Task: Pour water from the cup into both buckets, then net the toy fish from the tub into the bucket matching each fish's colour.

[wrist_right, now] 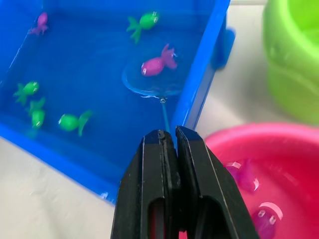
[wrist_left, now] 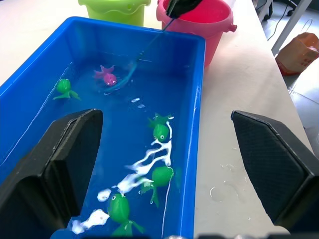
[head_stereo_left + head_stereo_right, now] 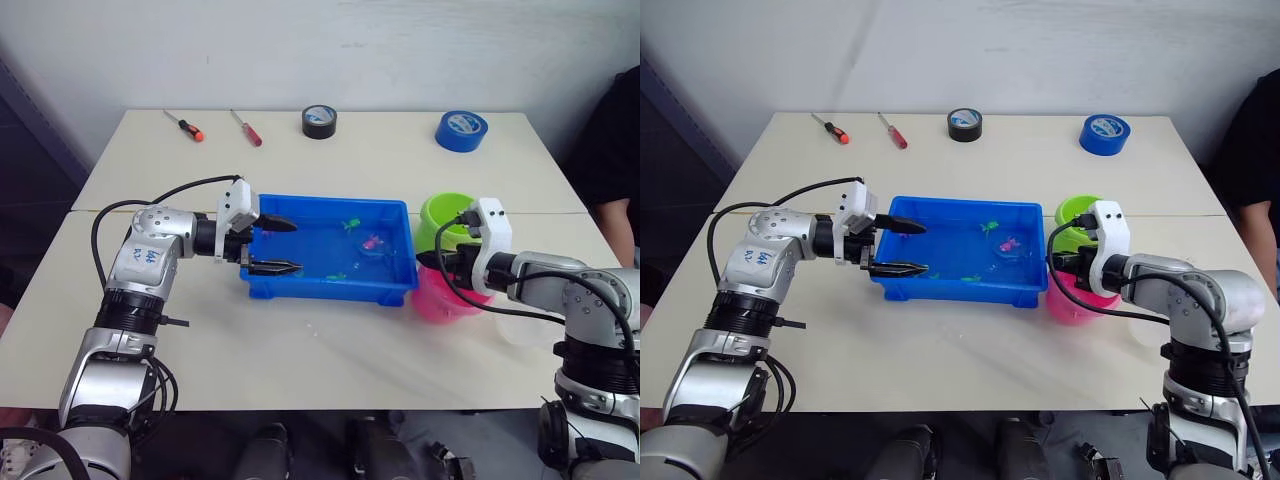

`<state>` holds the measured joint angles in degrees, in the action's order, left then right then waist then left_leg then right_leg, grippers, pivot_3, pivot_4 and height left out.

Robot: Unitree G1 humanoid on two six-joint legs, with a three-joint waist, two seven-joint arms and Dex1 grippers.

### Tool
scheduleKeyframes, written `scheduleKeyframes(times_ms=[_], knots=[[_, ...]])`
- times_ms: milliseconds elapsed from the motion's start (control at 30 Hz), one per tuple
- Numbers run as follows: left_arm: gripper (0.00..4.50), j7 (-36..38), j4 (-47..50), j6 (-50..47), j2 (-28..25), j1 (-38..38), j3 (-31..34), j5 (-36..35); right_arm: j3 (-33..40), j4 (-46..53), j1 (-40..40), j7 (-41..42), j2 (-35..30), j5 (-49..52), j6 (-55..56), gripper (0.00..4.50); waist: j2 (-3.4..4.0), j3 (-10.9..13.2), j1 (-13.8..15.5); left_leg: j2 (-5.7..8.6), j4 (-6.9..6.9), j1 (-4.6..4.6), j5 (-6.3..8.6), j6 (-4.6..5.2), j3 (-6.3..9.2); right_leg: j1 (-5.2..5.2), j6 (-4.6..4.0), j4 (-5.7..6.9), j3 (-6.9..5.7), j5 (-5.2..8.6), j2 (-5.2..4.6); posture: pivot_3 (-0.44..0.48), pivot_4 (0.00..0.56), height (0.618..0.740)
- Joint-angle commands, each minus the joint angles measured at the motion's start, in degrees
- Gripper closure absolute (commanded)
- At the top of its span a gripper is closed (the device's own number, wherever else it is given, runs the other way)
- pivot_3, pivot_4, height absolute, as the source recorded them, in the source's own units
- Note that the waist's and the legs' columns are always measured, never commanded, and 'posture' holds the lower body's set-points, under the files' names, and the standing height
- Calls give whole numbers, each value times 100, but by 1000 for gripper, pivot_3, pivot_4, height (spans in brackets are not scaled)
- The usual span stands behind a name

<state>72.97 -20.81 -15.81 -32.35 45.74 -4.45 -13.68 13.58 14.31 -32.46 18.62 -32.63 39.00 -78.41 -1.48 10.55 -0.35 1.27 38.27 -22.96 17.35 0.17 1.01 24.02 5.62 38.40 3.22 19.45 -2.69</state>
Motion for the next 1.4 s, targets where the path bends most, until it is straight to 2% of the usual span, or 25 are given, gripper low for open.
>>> scheduleKeyframes(times_ms=[33, 200, 400, 467, 667, 733, 867, 967, 1033, 1133, 1300, 1400], knots=[[33, -21, 75, 47, 34, 177, 73, -109, -113, 588, 146, 257, -238, -25, 396, 4500, 0, 0, 4, 0, 1, -6, 0, 0, 1, 4, 0, 0, -1, 0, 0, 0, 150, 736], [33, -14, -148, -329, 285, 453, 165, -369, -306, 1539, 734, 531, -784, -324, 1130, 4500, 0, 0, 33, 2, 14, -34, -1, -1, 0, 31, 0, 17, 0, 0, 0, 0, 150, 736], [33, 290, -461, -235, 594, 721, 0, -448, 370, 2788, 1552, 620, -1167, -235, 1436, 4500, 0, 0, 19, 3, 25, -36, 0, 0, -3, 30, 0, 19, 3, 0, 3, 0, 150, 736], [33, 412, -596, -155, 708, 829, -41, -440, 769, 3226, 1870, 701, -1296, -166, 1470, 4500, 0, 0, 26, 2, 25, -34, 1, 2, -2, 30, 0, 17, 3, 0, 5, 0, 150, 736], [33, 920, -1088, 114, 1106, 1195, -233, -398, 2776, 4333, 3049, 1021, -1419, 252, 1299, 4500, -1, 0, 56, 3, 38, -34, 5, 9, -2, 23, 0, 17, 2, 0, 7, 0, 150, 736], [33, 1010, -1268, 241, 1193, 1287, -266, -357, 3237, 4491, 3371, 1090, -1464, 360, 1307, 4500, -1, 0, 73, 3, 42, -31, 7, 13, -1, 11, 1, 19, 0, -1, 8, 0, 150, 736], [33, 1204, -1631, 529, 1393, 1478, -334, -300, 4271, 4569, 4560, 1294, -1777, 443, 1774, 4500, -1, -1, 109, 3, 53, -25, 11, 21, -2, 2, 4, 7, 2, -2, 9, 0, 150, 736], [33, 1302, -1888, 725, 1562, 1614, -349, -255, 4508, 4569, 5863, 1609, -1883, -254, 2994, 4500, -1, -1, 122, 1, 51, -15, 13, 23, -2, -13, 5, -21, 4, -2, 15, 0, 150, 736], [33, 1314, -2032, 820, 1627, 1680, -330, -215, 4417, 4569, 6510, 1698, -1876, -883, 3872, 4500, -1, 0, 129, -1, 48, -4, 13, 24, -2, -30, 8, -40, 3, -4, 23, 0, 150, 736], [33, 1338, -2228, 950, 1690, 1759, -304, -164, 4028, 4569, 7238, 1794, -1801, -2349, 5195, 4500, -2, 0, 93, 2, 49, 12, 16, 29, -9, -48, 20, -50, 13, -10, 23, 0, 150, 736], [33, 1371, -2365, 1080, 1667, 1796, -272, -128, 3688, 4241, 7769, 1956, -1891, -4792, 7129, 4500, -1, 0, 61, 2, 50, 16, 16, 29, -7, -53, 22, -52, 12, -11, 24, 0, 150, 736], [33, 1362, -2390, 1132, 1642, 1788, -266, -117, 3607, 3868, 7690, 1948, -1892, -5692, 8210, 4500, -2, 0, 41, 2, 51, 19, 15, 27, -7, -53, 22, -50, 11, -11, 24, 0, 150, 736]])
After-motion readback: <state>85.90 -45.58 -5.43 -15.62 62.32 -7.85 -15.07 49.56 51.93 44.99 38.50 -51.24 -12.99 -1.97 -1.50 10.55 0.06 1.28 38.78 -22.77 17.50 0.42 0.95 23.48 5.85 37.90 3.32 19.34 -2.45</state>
